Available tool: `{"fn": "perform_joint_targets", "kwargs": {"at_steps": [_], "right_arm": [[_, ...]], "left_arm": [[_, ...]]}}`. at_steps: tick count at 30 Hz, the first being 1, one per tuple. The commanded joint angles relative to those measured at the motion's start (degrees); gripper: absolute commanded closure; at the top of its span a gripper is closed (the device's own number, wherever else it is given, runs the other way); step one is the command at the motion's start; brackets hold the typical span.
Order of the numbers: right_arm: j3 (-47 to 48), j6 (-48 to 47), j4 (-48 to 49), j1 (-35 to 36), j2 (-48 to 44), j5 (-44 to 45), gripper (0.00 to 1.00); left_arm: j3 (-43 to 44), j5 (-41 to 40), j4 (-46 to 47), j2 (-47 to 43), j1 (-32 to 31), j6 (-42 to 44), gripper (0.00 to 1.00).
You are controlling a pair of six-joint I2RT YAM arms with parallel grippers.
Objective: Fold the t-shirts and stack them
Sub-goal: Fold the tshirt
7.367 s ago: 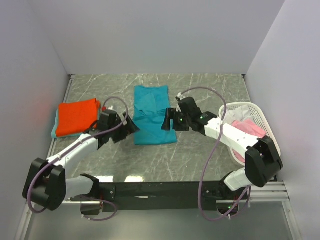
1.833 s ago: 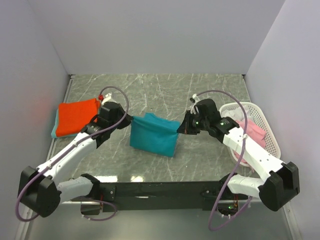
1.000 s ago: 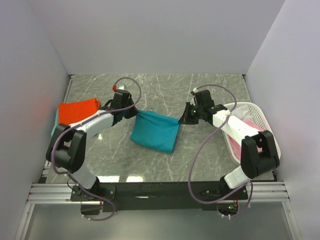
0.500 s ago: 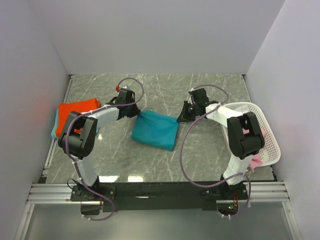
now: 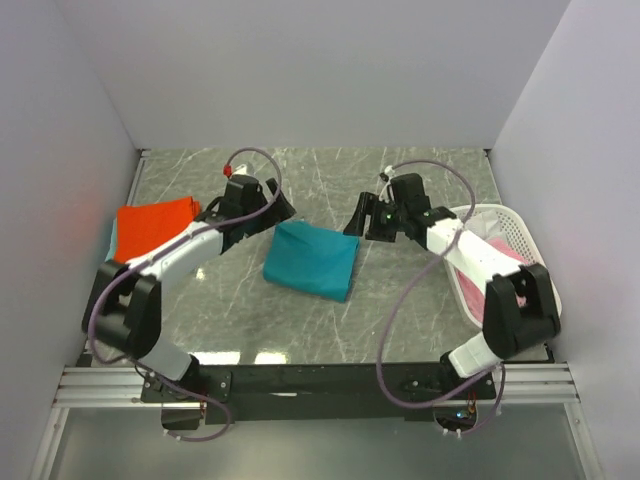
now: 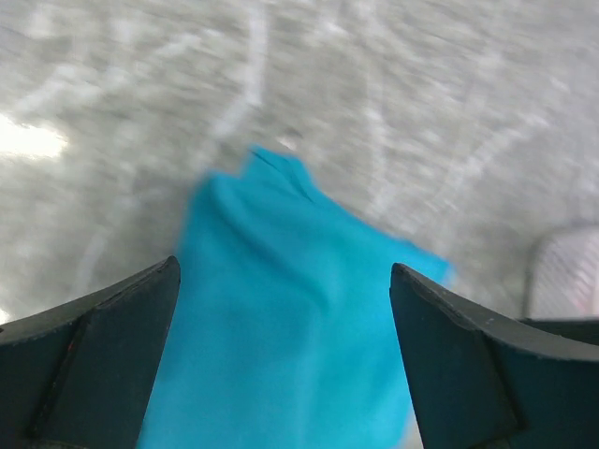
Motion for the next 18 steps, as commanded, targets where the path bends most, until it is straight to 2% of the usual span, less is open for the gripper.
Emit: {"fn": "perform_joint_targets", "kwargs": {"at_steps": [1, 3, 8, 13, 18], "right_arm": [[-4.95, 0.41, 2.54, 3.88, -7.06, -4.27, 0.23], [-8.04, 2.95, 7.88, 6.96, -9.43, -9.11, 0.23], [-14.02, 6.04, 14.50, 12.76, -8.83, -11.32, 0.23], [-16.75, 7.36, 17.50, 13.12, -3.56, -12.03, 0.23], [-18.86, 6.84, 17.41, 13.12, -0.66, -9.57, 0.23]], "left_arm": [[-4.74, 0.68, 1.44, -7.36, -4.19, -1.35, 0.01], [-7.56, 1.03, 3.19, -10.43, -6.65, -2.57, 0.01], [-17.41, 4.64, 7.59, -13.00, -7.80, -5.65, 0.01], [-22.32, 9.73, 13.82, -11.33, -7.98, -7.15, 0.01], [-24.45, 8.60, 13.57, -8.69, -7.98, -7.94, 0.01]]}}
